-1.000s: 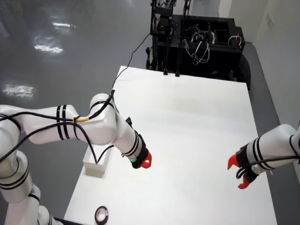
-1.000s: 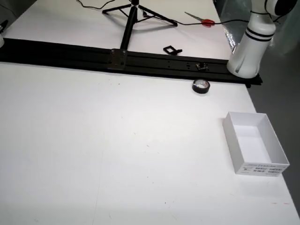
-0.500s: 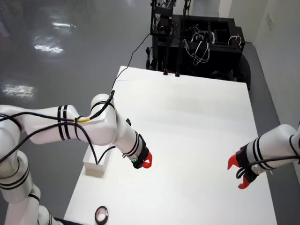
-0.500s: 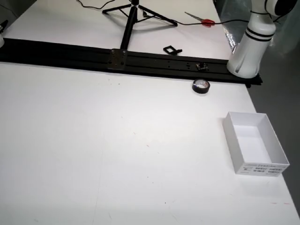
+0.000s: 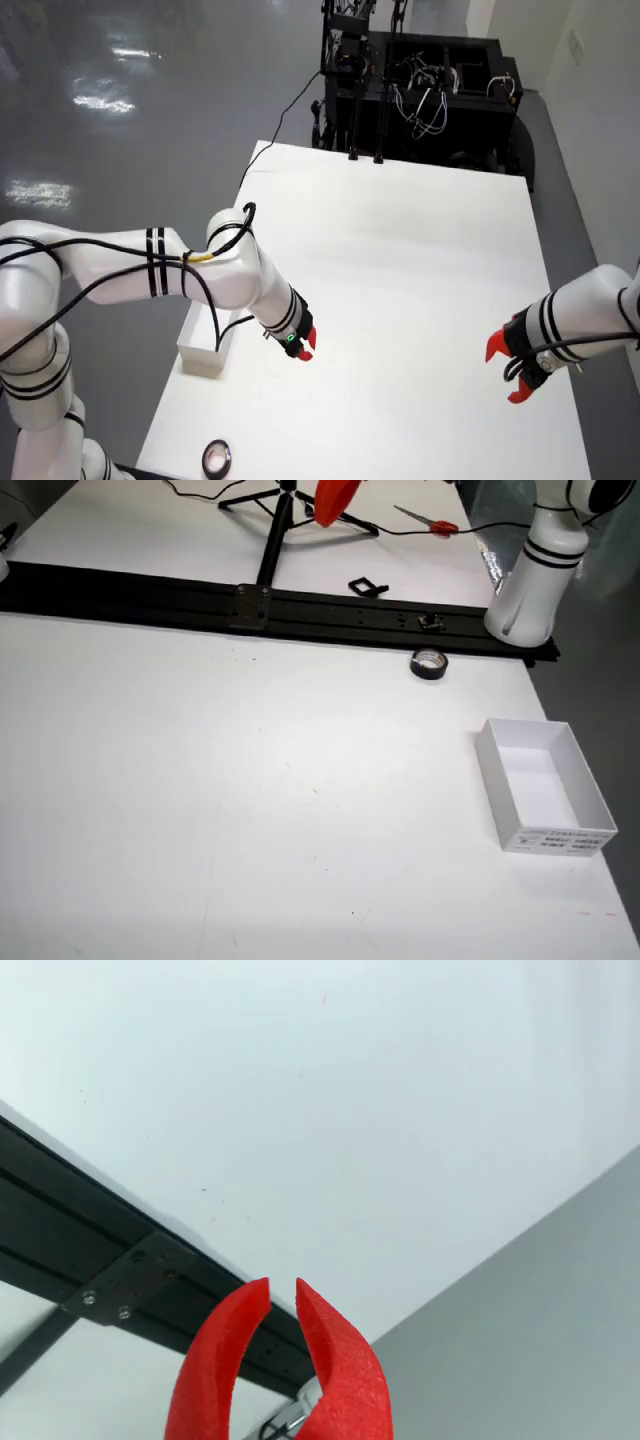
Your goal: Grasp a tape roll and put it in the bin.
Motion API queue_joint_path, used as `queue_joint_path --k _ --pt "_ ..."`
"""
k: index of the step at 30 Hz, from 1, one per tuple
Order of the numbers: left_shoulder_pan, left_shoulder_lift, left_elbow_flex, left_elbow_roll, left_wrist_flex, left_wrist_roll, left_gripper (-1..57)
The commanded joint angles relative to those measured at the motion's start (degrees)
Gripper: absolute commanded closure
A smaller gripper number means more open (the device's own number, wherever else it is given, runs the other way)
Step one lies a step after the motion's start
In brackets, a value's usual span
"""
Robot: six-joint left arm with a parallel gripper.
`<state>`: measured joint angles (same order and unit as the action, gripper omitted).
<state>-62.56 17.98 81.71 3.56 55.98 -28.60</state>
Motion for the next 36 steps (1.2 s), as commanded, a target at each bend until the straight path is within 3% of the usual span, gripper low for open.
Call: queue_joint_path --k 1,9,16,26,36 --pt "7.4 4.4 4.0 4.5 0.7 -17.9 48.9" --pt "12.6 9.1 5.4 5.0 5.7 -25.8 46.7" --pt "15.0 12.7 6.0 5.3 6.6 -28.4 45.9" --pt "13.5 15.9 7.2 6.3 9.8 -30.0 38.2" --pt "9.7 21.4 8.0 6.4 14.5 -33.7 37.9"
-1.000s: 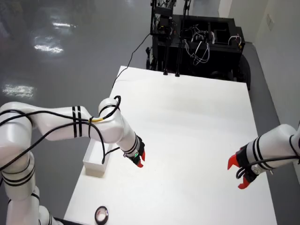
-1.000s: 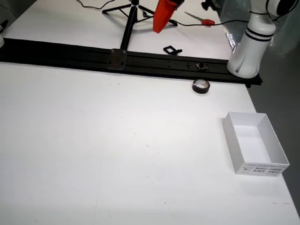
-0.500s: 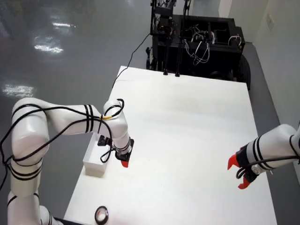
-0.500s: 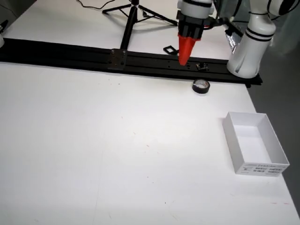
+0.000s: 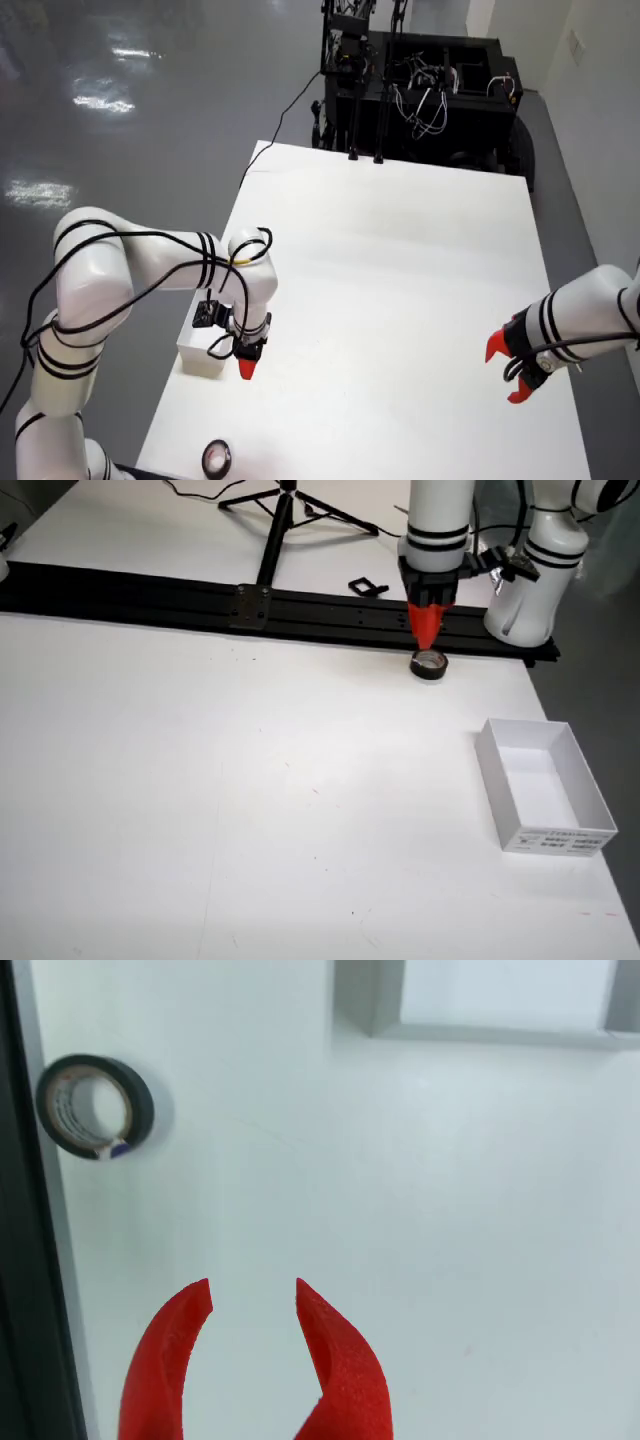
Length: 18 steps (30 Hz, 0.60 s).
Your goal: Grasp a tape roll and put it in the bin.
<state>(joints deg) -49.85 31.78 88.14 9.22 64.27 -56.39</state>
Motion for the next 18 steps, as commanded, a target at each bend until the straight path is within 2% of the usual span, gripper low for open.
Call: queue_joint_path --k 1,11,18 --pt "-3.7 8.2 1.6 0.6 6.3 -6.3 37.9" --pt "-7.9 10.1 1.8 0.7 6.6 -8.4 36.0" --pt "-11.1 16.7 1.9 1.5 4.8 -8.5 35.9"
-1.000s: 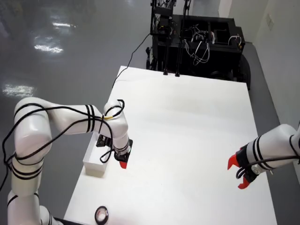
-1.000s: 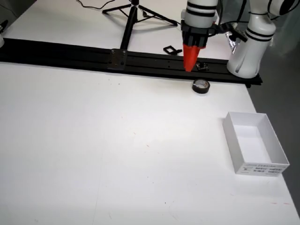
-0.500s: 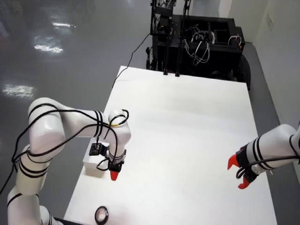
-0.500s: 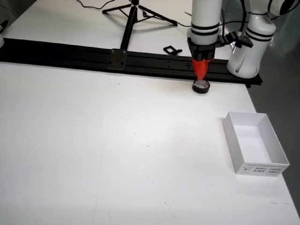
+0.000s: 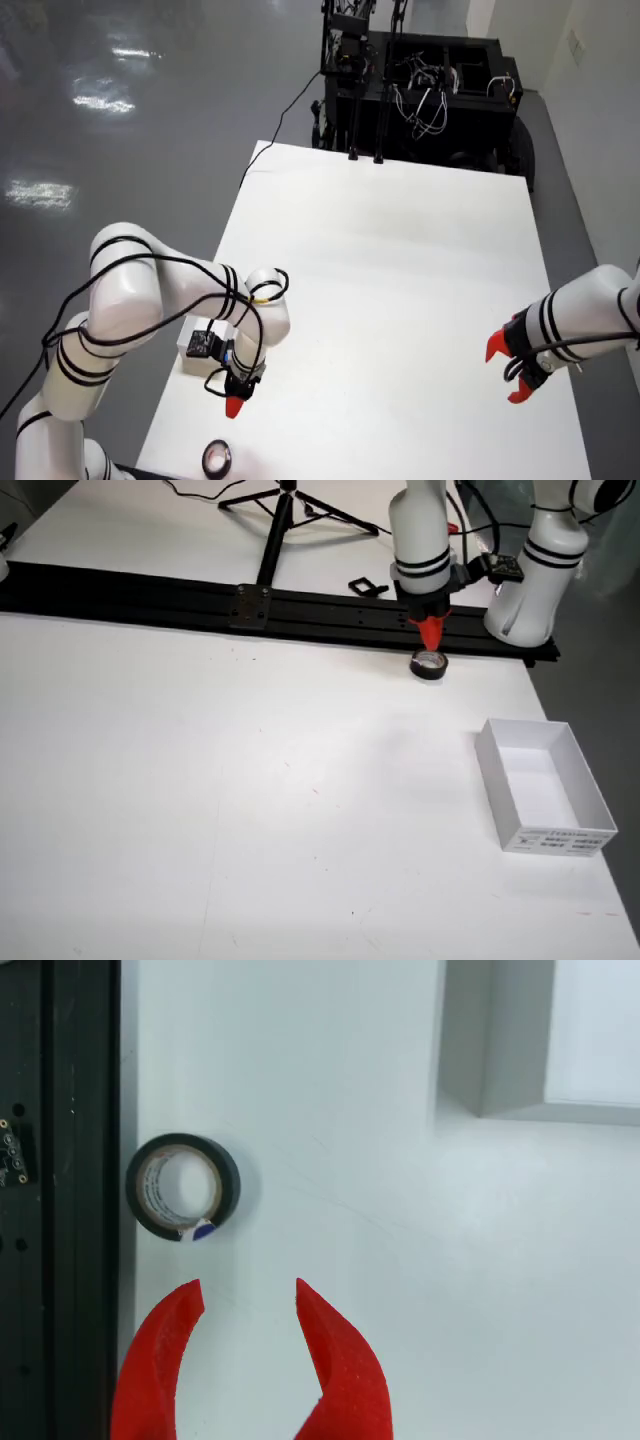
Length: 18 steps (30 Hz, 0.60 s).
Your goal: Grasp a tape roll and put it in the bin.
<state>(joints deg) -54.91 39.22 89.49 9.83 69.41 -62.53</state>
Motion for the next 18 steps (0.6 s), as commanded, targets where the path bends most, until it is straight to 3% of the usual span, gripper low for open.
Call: queue_joint_path --k 1,18 --pt "-6.5 9.8 0.5 1.1 -1.0 -2.3 35.9" --pt "-8.7 17.7 0.5 4.8 -9.0 -2.3 35.8"
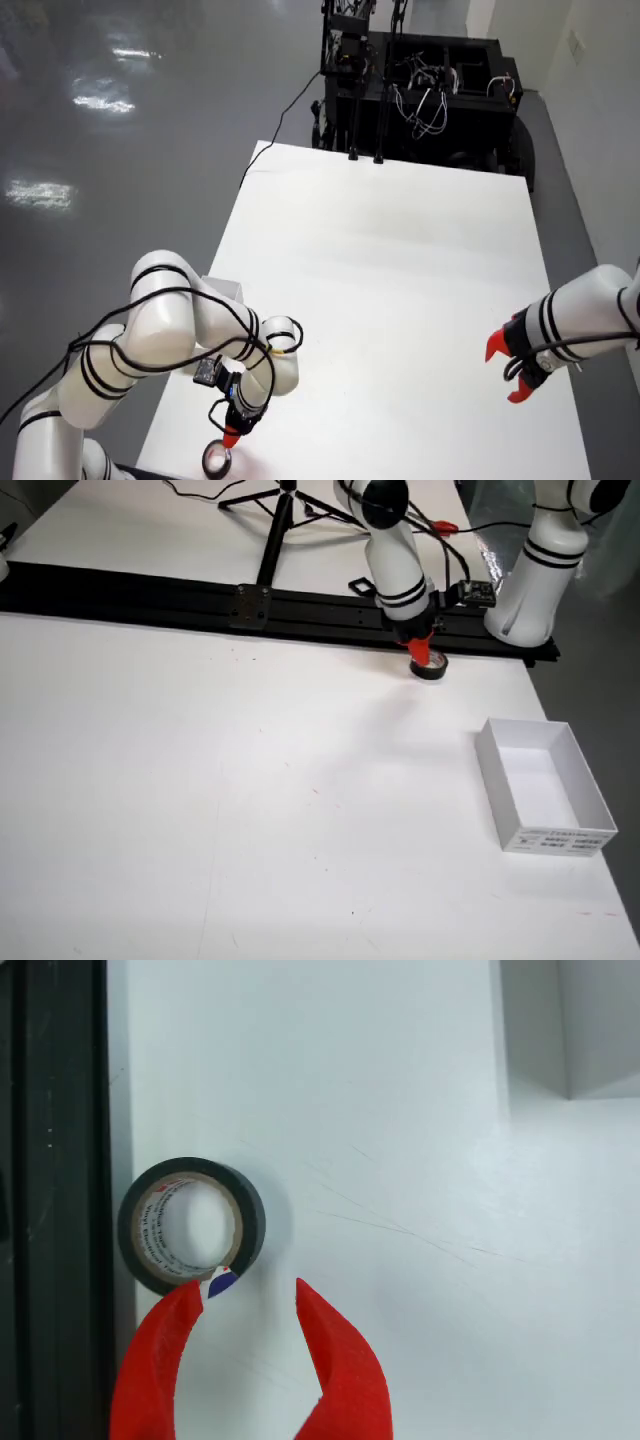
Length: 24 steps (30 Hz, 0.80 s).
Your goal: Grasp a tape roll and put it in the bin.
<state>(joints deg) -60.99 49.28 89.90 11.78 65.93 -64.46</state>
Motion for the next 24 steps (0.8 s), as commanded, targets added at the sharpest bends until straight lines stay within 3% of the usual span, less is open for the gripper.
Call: queue_joint_path --k 1,15,24 --pt "-2.7 8.1 0.1 2.9 -5.6 -0.3 35.8" --pt "-2.4 8.5 0.2 2.8 -0.8 3.2 36.1" --pt "-1.1 1.9 0.2 4.8 1.7 3.2 36.3"
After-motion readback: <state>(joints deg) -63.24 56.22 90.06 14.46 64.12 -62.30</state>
